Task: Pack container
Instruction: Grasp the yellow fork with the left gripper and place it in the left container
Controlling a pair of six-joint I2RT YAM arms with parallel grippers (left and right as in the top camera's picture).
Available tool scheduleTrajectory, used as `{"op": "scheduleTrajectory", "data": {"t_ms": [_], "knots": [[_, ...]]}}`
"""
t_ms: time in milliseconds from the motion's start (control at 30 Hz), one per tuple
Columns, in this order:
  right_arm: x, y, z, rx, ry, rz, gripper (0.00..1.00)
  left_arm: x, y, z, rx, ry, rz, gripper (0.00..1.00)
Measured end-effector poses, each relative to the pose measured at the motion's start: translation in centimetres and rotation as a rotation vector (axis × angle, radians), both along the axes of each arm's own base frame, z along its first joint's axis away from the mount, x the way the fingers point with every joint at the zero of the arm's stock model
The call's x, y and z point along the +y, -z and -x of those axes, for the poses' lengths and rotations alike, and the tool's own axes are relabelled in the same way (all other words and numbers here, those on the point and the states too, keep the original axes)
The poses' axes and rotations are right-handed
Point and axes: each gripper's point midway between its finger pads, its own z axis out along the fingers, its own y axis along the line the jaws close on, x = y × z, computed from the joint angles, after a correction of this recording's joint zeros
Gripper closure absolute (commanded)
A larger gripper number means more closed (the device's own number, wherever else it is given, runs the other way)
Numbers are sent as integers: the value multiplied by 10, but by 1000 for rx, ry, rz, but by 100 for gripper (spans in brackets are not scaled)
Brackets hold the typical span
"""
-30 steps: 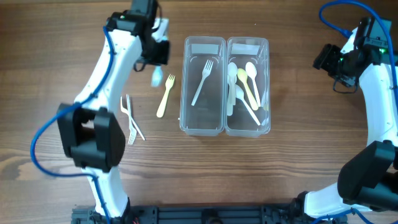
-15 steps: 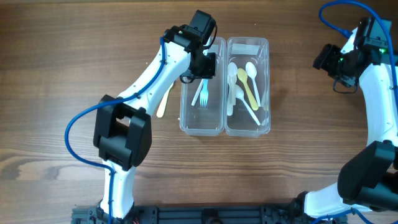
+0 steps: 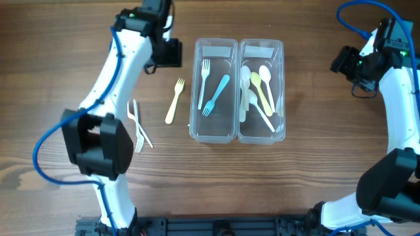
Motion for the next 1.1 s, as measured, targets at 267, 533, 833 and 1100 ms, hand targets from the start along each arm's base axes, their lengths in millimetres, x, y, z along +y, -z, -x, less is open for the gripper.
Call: {"op": "scheduleTrajectory", "data": {"t_ms": [267, 533, 833, 1100], "knots": [[0, 0, 0, 0, 0, 0, 26, 2, 119, 23, 251, 228, -30, 47], [0, 1, 2, 8, 0, -2, 26, -4, 127, 45, 326, 273, -9, 52], [0, 1, 2, 7, 0, -2, 26, -22, 137, 59, 309, 275, -127, 57], [0, 1, 2, 8, 0, -2, 26, -23, 138, 57, 252, 223, -102, 77]]}}
